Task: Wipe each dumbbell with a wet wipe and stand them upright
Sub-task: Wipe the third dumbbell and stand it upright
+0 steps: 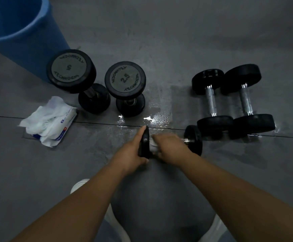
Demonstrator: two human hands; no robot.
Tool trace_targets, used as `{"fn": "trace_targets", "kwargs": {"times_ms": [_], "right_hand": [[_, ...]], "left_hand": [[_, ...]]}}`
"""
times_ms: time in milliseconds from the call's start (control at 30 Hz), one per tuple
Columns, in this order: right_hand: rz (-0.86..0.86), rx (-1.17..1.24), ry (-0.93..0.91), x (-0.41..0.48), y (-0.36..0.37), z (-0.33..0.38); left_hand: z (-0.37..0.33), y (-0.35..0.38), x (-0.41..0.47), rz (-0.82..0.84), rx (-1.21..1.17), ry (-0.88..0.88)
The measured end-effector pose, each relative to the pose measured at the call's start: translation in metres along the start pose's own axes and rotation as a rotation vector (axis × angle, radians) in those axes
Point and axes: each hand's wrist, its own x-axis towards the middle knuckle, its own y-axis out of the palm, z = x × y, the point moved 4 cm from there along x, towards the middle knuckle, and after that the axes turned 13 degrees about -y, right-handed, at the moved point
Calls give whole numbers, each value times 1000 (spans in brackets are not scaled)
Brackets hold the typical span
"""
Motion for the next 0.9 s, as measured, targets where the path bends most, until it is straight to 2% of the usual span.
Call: {"fn": "trace_targets", "kwargs": {"times_ms": [33, 67, 167, 233, 367, 467, 600, 667, 733, 833, 900], "right_hand": [[44, -38, -24, 1, -1, -1], [24, 25, -36, 2, -4, -6], [-162, 320, 51, -4, -16, -19], [-264, 383, 102, -7, -19, -17], [-75, -123, 33, 7, 2, 21], [-52, -270, 15, -6, -5, 18], [98, -539, 88, -35, -23, -5], [163, -545, 140, -32, -26, -1], [156, -508, 245, -24, -20, 3], [62, -448, 332, -28, -12, 22], [-10, -237, 304, -30, -20, 29]], "left_hand": [[1, 0, 0, -1, 5, -5], [1, 0, -1, -3, 8, -8], [2, 0, 0, 6, 10, -11], [2, -1, 3, 10, 12, -9], [2, -2, 5, 20, -16, 9], [2, -2, 3, 20, -18, 18], [4, -2, 4, 21, -10, 11], [3, -3, 4, 15, 0, 4], [2, -5, 5, 14, -2, -3], [1, -5, 4, 21, 11, 0], [1, -5, 3, 34, 2, -9]]}}
